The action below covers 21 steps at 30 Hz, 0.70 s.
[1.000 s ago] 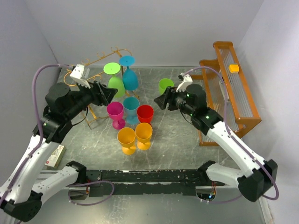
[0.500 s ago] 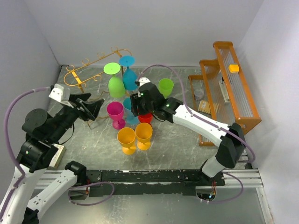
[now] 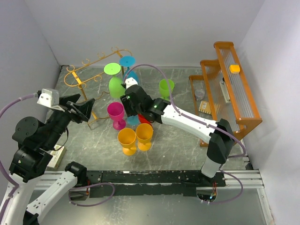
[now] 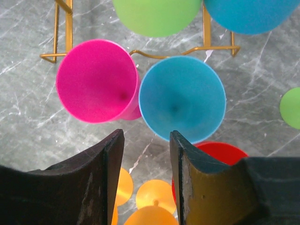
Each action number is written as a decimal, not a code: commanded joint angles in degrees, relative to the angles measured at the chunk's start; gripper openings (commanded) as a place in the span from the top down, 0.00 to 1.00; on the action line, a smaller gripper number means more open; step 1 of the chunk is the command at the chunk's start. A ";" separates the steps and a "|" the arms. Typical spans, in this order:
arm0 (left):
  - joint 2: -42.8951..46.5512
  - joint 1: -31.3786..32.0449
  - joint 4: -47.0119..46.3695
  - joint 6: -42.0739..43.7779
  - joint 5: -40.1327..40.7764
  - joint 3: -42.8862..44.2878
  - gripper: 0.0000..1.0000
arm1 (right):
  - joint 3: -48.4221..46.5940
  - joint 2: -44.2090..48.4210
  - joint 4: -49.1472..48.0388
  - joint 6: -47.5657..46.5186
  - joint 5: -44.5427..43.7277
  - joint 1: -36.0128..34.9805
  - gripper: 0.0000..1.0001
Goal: Place the wine glass upside down on the wine glass rack
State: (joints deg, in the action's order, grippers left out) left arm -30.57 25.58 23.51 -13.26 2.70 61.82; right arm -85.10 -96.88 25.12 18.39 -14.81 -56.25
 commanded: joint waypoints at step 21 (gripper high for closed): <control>-3.04 -0.31 -1.96 0.17 2.10 2.02 0.23 | -3.33 -7.25 0.74 -16.43 1.56 2.33 0.84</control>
State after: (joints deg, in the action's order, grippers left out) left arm -32.88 25.58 23.44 -12.88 4.78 62.11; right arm -87.77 -104.01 25.63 7.22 -13.04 -54.06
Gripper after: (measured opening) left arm 0.772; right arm 0.205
